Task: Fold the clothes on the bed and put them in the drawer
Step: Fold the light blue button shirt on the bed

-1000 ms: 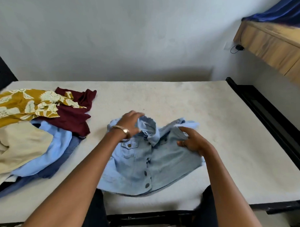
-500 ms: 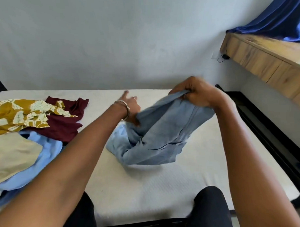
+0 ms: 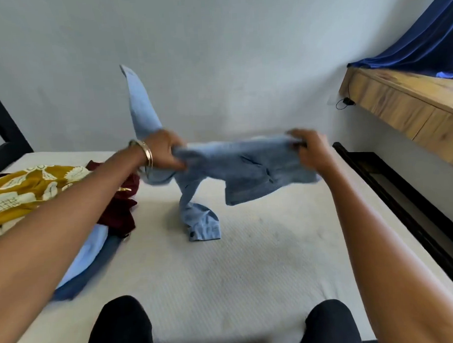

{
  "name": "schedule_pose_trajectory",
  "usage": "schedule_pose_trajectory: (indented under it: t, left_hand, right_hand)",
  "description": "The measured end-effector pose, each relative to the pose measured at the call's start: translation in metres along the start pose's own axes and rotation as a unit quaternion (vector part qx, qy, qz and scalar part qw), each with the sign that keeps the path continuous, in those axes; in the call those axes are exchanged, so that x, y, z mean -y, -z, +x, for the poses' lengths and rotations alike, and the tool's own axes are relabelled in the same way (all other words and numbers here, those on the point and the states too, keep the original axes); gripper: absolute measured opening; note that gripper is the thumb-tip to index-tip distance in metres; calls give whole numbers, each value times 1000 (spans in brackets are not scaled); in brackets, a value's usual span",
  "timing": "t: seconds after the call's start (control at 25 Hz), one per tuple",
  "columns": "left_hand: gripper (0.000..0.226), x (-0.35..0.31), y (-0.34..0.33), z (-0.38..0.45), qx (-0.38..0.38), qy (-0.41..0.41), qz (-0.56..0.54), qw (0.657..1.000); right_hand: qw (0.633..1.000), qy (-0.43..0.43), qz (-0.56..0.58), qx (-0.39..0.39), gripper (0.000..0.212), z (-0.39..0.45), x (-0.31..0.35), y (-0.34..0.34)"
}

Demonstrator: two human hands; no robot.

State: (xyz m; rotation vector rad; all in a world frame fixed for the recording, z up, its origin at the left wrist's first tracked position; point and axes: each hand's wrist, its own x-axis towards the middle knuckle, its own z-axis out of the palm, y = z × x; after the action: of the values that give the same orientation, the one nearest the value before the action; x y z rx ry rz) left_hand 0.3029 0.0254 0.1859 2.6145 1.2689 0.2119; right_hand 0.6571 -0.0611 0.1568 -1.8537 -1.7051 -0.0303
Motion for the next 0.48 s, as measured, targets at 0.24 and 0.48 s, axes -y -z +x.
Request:
schedule_pose_trajectory:
  t: [0.24,0.48]
  left_hand:
    - [72,2,-129,-77,492,176,48,851]
    - [43,20,-128,-34,253,256,261,896]
  right_hand:
    - [829,-45,5,558,16,-104,-42,-56]
    - [816,-100,-292,489,46,-85,-23,-68]
